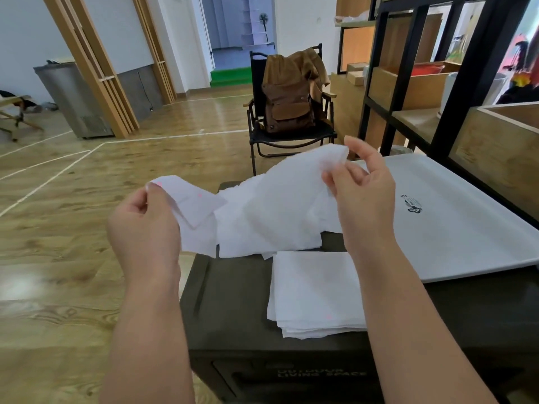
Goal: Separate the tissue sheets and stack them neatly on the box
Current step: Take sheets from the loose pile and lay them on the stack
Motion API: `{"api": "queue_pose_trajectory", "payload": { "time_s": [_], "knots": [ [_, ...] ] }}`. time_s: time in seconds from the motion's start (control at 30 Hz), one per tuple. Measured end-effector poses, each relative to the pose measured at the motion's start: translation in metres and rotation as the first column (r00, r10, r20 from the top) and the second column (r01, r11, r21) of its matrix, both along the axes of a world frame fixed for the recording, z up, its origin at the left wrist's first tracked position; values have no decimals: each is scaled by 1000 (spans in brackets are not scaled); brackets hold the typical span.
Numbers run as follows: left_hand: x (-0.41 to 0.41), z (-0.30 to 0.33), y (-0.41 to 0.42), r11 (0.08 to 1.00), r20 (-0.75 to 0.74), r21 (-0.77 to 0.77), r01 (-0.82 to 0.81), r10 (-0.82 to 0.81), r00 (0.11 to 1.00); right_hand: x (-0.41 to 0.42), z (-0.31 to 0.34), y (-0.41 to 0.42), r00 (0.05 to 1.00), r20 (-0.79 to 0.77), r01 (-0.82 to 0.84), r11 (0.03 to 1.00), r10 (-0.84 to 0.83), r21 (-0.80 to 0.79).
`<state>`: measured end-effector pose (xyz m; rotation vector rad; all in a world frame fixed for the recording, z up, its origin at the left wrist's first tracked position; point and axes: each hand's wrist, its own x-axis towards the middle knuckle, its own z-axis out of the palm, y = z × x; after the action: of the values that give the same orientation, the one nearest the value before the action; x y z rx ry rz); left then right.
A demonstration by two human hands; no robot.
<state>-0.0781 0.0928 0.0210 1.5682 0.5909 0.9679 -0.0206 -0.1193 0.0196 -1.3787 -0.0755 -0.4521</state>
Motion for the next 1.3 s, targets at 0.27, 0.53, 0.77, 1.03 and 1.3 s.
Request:
{"api": "queue_pose_trajectory", "payload": {
  "time_s": [0.27,0.53,0.77,1.03,1.3],
  "knots": [
    [2,2,-7,999,-40,32,41,-40,998,16,-23,1,952,-293,-187,925,87,-330],
    [7,-2,-25,969,-101,151,195,-182,978,-4,-20,-8,939,-330,-238,879,99,-413],
    [3,0,-68,866,-126,437,244,-210,970,-34,-8,2,765,-457,-619,713,453,-330],
    [3,-6,-91,708,-228,630,319,-224,948,-30,-16,4,798,-377,-496,868,469,31],
    [1,-3,-92,550,-448,470,690,-526,723,-23,-21,-7,822,-205,-457,830,532,321]
  ]
}}
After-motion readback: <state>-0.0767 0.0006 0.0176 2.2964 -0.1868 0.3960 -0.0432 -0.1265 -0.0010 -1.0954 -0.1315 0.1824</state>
